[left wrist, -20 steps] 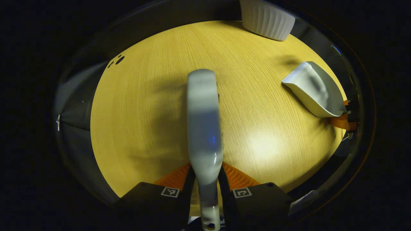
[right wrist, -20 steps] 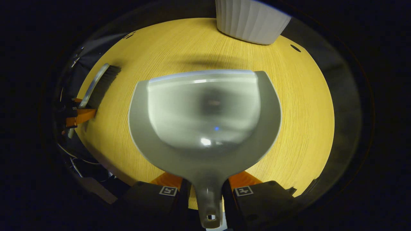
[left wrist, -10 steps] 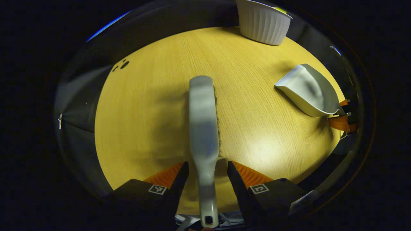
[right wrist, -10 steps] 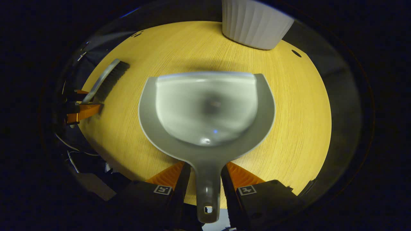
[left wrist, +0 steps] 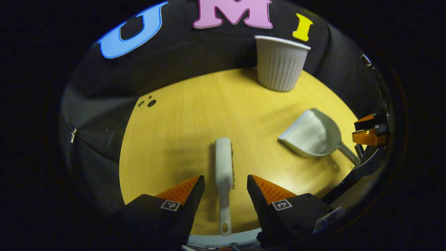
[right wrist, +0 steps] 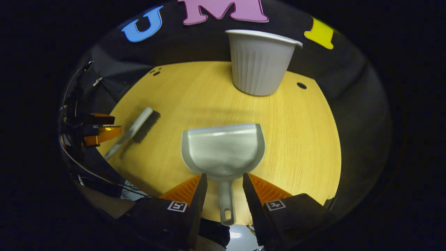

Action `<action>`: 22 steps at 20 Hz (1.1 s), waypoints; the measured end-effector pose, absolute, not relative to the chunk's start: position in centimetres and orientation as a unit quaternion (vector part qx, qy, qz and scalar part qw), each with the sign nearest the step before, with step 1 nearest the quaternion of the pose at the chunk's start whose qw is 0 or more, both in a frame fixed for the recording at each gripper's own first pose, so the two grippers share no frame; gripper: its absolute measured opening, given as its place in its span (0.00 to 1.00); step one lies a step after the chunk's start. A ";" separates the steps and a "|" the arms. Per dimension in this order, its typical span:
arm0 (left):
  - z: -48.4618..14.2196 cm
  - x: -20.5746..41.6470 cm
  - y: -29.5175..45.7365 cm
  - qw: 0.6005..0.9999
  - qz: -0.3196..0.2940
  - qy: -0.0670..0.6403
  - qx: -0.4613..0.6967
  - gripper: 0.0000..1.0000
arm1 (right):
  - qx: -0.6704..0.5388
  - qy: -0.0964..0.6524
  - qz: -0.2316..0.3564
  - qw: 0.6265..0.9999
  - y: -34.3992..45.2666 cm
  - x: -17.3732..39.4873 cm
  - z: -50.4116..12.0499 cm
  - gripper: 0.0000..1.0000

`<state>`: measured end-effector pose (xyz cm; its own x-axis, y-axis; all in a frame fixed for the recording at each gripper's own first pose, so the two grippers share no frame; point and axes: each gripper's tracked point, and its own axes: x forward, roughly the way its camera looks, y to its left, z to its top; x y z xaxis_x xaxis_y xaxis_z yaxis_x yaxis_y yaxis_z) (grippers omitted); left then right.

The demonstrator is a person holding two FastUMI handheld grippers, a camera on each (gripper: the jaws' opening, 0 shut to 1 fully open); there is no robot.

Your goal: Pick up the small broom and dustpan from the desktop, sweep the trash into the dustpan with the broom, and then empty the trash into the garbage bin.

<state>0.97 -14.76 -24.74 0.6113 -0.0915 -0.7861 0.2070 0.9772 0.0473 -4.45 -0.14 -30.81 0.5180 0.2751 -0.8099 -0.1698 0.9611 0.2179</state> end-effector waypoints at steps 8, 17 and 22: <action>-9.5 6.6 -18.9 0.969 -0.109 0.220 0.006 0.80 | 0.042 0.263 0.133 0.955 -0.2 -0.3 -15.9 0.65; -2.6 6.3 -19.1 0.986 -0.089 0.136 -0.029 0.80 | 0.049 0.158 0.137 0.977 -2.6 0.9 -10.6 0.66; -2.1 5.2 -18.7 0.989 -0.065 0.132 -0.021 0.79 | 0.033 0.146 0.161 0.976 -1.7 1.2 -10.5 0.66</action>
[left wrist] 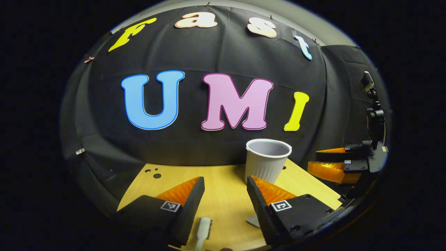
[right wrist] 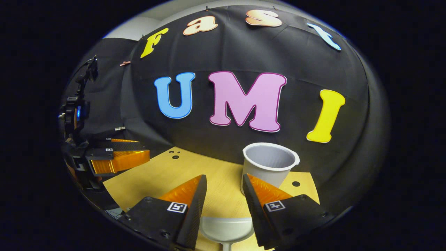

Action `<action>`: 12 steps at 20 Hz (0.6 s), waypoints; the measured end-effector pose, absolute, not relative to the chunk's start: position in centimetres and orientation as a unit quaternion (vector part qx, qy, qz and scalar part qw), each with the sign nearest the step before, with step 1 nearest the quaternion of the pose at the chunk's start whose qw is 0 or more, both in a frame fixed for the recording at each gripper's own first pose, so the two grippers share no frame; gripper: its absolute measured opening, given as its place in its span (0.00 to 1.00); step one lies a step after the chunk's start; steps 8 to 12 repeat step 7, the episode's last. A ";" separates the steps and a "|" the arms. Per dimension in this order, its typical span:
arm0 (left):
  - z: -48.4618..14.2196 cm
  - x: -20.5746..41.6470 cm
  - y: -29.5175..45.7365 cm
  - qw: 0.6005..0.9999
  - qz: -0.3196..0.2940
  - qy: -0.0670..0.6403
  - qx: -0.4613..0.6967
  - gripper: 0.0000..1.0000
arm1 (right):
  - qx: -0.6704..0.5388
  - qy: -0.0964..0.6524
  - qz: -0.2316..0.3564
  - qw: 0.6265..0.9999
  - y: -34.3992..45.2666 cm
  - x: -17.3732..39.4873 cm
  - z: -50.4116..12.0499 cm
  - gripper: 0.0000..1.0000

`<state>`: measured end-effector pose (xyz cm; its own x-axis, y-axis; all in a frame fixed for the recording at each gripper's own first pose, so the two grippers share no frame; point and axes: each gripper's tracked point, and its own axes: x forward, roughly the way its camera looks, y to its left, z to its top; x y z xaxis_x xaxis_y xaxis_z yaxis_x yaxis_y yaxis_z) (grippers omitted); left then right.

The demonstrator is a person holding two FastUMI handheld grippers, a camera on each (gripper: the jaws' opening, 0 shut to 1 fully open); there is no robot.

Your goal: Pick up the small broom and dustpan from the desktop, sweep the trash into the dustpan with the broom, and then empty the trash into the garbage bin.

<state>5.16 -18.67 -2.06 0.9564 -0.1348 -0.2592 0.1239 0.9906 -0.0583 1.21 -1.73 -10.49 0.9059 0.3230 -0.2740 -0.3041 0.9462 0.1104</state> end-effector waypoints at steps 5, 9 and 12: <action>-2.7 4.0 -18.2 0.986 -0.050 0.152 -0.038 0.79 | 0.024 0.164 0.194 0.967 -0.5 1.1 -11.3 0.65; -3.0 3.7 -17.7 0.986 -0.044 0.157 -0.032 0.79 | 0.021 0.166 0.204 0.964 0.1 1.0 -11.4 0.65; -3.0 3.7 -17.7 0.986 -0.044 0.157 -0.032 0.79 | 0.021 0.166 0.204 0.964 0.1 1.0 -11.4 0.65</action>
